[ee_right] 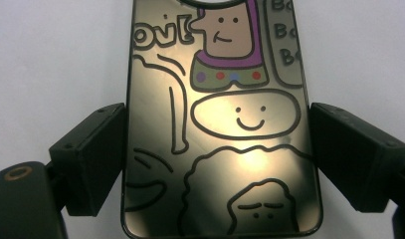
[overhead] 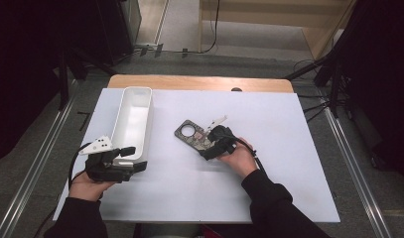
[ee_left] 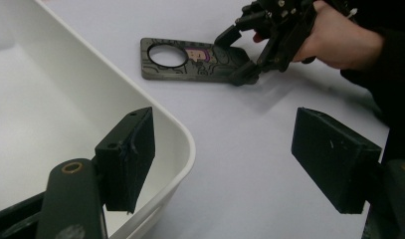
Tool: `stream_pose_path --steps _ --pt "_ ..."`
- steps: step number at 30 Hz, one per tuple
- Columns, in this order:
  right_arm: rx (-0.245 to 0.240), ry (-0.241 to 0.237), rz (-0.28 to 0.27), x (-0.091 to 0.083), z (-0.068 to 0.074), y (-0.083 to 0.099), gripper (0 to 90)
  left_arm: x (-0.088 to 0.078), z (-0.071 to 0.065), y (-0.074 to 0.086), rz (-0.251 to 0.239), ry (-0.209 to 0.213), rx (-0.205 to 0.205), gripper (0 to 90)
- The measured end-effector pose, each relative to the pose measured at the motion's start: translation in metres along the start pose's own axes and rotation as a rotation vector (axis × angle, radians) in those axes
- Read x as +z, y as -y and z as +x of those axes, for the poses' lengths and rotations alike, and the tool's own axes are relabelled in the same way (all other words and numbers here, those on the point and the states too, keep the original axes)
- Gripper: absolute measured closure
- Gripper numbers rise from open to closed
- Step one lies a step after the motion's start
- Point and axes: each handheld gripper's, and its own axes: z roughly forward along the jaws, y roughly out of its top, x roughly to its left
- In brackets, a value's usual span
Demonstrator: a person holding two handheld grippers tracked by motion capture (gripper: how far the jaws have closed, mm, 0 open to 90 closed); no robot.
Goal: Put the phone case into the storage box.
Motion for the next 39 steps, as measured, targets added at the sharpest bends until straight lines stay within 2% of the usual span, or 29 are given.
stream_pose_path --steps 6,9,10,12,14,16,18,22,23,24,28,31,34,39 --pt "0.032 -0.032 -0.012 -0.001 -0.005 0.000 10.8 -0.002 0.000 -0.001 -0.013 0.009 -0.025 25.0" --pt "0.059 -0.065 -0.019 -0.003 -0.009 0.000 10.8 -0.002 0.001 -0.002 0.008 0.003 -0.046 24.4" --pt "0.066 -0.070 -0.018 -0.003 -0.010 0.000 10.8 -0.002 0.002 -0.003 0.022 -0.003 -0.073 24.2" --pt "0.074 -0.080 -0.020 -0.003 -0.010 0.001 10.8 -0.002 0.003 -0.004 0.023 -0.004 -0.076 24.2" --pt "0.111 -0.115 -0.025 -0.005 -0.015 0.001 10.8 -0.001 0.003 -0.004 0.018 -0.009 -0.087 19.3" --pt "0.135 -0.134 -0.026 -0.007 -0.017 0.001 10.8 -0.001 0.003 -0.006 0.011 -0.014 -0.111 19.3" --pt "0.136 -0.132 -0.035 -0.008 -0.019 0.001 10.8 -0.001 0.003 -0.007 0.006 -0.003 -0.121 19.3" --pt "0.160 -0.157 -0.057 -0.013 -0.021 0.001 10.8 -0.002 0.002 -0.009 0.006 -0.005 -0.123 19.5" --pt "0.175 -0.179 -0.076 -0.017 -0.022 0.000 10.8 -0.002 0.002 -0.010 0.008 -0.008 -0.130 19.6" --pt "0.175 -0.179 -0.076 -0.017 -0.022 0.000 10.8 -0.002 0.002 -0.010 0.008 -0.008 -0.130 19.7" --pt "0.238 -0.254 -0.108 -0.024 -0.028 0.001 10.8 0.000 0.002 -0.013 0.031 -0.017 -0.168 19.9" --pt "0.269 -0.283 -0.120 -0.028 -0.031 0.002 10.8 0.000 0.001 -0.016 0.037 -0.012 -0.173 20.0" --pt "0.277 -0.276 -0.128 -0.032 -0.032 0.002 10.8 0.001 -0.001 -0.024 0.037 -0.008 -0.171 23.5" --pt "0.306 -0.279 -0.153 -0.041 -0.035 0.003 10.8 0.004 -0.005 -0.035 0.030 -0.007 -0.145 24.8"
